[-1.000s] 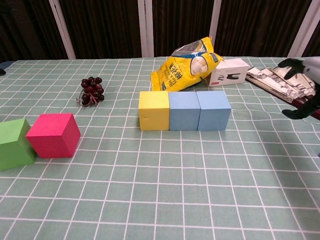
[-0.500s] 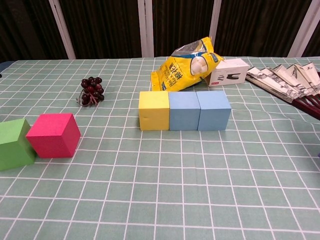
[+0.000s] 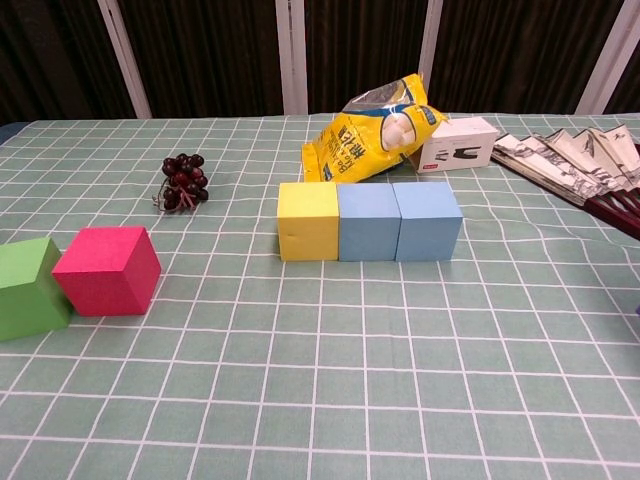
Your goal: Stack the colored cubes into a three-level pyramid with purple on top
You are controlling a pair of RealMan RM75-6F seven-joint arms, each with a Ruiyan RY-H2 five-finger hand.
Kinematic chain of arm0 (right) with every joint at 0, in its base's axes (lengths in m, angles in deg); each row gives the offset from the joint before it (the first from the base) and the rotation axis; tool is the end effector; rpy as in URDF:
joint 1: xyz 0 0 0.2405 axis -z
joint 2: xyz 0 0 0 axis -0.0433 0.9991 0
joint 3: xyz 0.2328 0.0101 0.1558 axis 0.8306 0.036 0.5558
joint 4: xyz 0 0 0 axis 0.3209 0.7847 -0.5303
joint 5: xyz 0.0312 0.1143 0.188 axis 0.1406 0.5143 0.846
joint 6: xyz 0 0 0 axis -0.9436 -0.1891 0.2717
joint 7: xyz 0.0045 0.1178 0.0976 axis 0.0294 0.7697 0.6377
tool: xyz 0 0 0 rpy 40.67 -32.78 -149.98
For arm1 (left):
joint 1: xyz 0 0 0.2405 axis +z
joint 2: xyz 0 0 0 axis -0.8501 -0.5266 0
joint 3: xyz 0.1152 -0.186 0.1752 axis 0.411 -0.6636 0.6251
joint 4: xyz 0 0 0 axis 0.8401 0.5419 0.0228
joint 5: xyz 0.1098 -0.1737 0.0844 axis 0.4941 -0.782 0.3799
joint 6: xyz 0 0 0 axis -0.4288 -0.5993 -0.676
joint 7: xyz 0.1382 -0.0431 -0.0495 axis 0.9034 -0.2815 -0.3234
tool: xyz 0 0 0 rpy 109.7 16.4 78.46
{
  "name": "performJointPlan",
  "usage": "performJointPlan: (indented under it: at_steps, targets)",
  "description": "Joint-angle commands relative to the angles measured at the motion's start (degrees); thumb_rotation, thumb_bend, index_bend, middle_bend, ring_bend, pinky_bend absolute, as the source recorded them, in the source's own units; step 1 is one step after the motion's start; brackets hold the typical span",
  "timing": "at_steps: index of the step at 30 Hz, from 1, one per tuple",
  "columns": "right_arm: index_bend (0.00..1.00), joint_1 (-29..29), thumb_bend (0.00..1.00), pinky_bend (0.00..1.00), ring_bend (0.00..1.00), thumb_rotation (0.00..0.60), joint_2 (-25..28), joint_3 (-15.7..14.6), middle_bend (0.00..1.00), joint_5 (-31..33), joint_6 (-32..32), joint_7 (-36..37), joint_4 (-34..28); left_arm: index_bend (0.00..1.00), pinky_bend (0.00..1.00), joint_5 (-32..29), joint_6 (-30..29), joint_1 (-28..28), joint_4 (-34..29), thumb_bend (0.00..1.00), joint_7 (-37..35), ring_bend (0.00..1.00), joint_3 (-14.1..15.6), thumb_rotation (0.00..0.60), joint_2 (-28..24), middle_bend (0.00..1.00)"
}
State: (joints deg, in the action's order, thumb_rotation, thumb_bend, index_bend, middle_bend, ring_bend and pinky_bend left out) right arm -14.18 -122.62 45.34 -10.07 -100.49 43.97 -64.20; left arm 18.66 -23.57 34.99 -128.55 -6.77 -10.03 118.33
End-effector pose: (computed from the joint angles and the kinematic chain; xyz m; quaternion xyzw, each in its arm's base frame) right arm -0.2453 -0.2398 0.1151 0.5711 -0.4779 0.3662 0.5580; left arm -0.2250 0.2830 0.1245 -0.5847 -0.4191 -0.4134 0.5583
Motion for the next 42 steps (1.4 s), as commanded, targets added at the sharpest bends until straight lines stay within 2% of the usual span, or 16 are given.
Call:
performJointPlan:
  at_steps: [1,23,37,42]
  targets:
    - [0.0,0.09,0.34,0.0,0.0,0.6,-0.01,-0.1,0.16,-0.61,0.03,-0.17,0.07,0.0,0.0,0.3,0.26,0.09,-0.37,0.09,0.09,0.0,0.11,0.6,0.05,0.0]
    - [0.0,0.73,0.34,0.0,0.0,0.6,-0.15,-0.33,0.16,-1.08,1.28,-0.57,0.9,0.0,0.0,0.17,0.99,0.79,0.49,0.09,2.72,0.0,0.49,0.6,2.07,0.0]
    - [0.0,0.28,0.34,0.0,0.0,0.6,-0.49,-1.67,0.14,1.43,3.62,-4.37,0.91,0.0,0.0,-0.41,1.94,1.1,0.26,0.09,2.61,0.0,0.17,0.6,1.76,0.0]
    - [0.0,0.42,0.34,0.0,0.0,0.6,-0.9,-1.87,0.14,0.94,3.56,-4.32,0.72,0.0,0.0,-3.07,2.02,1.06,0.57,0.09,5.85,0.0,0.5,0.6,2.54,0.05]
